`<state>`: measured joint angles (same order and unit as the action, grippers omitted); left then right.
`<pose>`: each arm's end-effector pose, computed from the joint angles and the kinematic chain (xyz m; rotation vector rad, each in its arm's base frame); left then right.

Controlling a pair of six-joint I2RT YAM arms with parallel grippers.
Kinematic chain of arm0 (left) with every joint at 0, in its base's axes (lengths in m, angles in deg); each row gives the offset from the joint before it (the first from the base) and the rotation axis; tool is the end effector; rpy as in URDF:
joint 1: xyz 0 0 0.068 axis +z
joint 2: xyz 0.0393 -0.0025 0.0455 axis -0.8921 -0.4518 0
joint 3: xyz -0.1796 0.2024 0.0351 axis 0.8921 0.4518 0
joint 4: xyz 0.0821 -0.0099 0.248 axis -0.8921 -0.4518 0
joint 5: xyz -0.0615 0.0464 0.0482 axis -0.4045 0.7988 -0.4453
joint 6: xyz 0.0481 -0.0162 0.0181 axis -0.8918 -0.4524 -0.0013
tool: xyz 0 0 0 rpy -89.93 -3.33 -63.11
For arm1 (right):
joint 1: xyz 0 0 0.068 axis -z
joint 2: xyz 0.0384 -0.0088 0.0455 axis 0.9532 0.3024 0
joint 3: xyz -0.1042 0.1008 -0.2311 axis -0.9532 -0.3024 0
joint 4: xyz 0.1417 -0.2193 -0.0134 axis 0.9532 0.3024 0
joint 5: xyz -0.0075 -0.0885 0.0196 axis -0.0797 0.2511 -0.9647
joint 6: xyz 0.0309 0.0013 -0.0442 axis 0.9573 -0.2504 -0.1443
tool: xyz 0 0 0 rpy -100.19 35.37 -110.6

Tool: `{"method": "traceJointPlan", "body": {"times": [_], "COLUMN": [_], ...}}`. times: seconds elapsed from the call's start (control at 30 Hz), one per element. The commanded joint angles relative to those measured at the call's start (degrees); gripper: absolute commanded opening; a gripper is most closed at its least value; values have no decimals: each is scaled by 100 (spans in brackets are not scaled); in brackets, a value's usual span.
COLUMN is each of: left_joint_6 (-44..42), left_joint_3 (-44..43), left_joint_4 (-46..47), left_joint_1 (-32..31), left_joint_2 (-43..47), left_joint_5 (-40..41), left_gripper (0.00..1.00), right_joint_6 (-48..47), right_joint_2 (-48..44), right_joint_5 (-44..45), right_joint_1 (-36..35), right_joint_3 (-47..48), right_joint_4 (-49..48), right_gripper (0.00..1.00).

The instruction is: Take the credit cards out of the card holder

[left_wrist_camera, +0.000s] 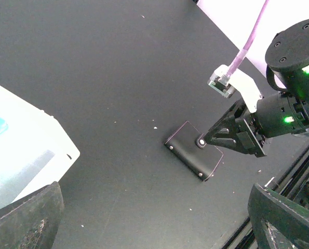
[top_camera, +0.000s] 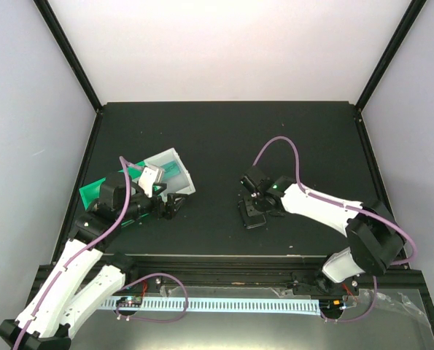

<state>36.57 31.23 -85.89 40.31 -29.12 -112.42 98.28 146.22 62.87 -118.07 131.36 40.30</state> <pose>0.1232 -0.0667 0.3012 0.4191 2.1046 -0.7878 0.1943 0.1936 0.1958 -0.3274 2.7842 0.1840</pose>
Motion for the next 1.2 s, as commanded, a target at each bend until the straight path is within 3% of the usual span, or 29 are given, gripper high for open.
{"method": "traceJointPlan", "body": {"times": [0.0,0.87,1.17], "left_joint_6": [-54,-45,-40], "left_joint_3": [-11,-2,-11], "left_joint_4": [12,-22,-21], "left_joint_1": [42,44,42], "left_joint_2": [18,119,127], "left_joint_5": [19,48,84], "left_gripper": [99,99,99], "right_joint_6": [110,71,144], "right_joint_2": [93,819,777], "right_joint_5": [45,498,505], "right_joint_1": [-47,-112,-221], "right_joint_3": [-22,-159,-116], "right_joint_4": [-70,-261,-268], "right_gripper": [20,19,6]}}
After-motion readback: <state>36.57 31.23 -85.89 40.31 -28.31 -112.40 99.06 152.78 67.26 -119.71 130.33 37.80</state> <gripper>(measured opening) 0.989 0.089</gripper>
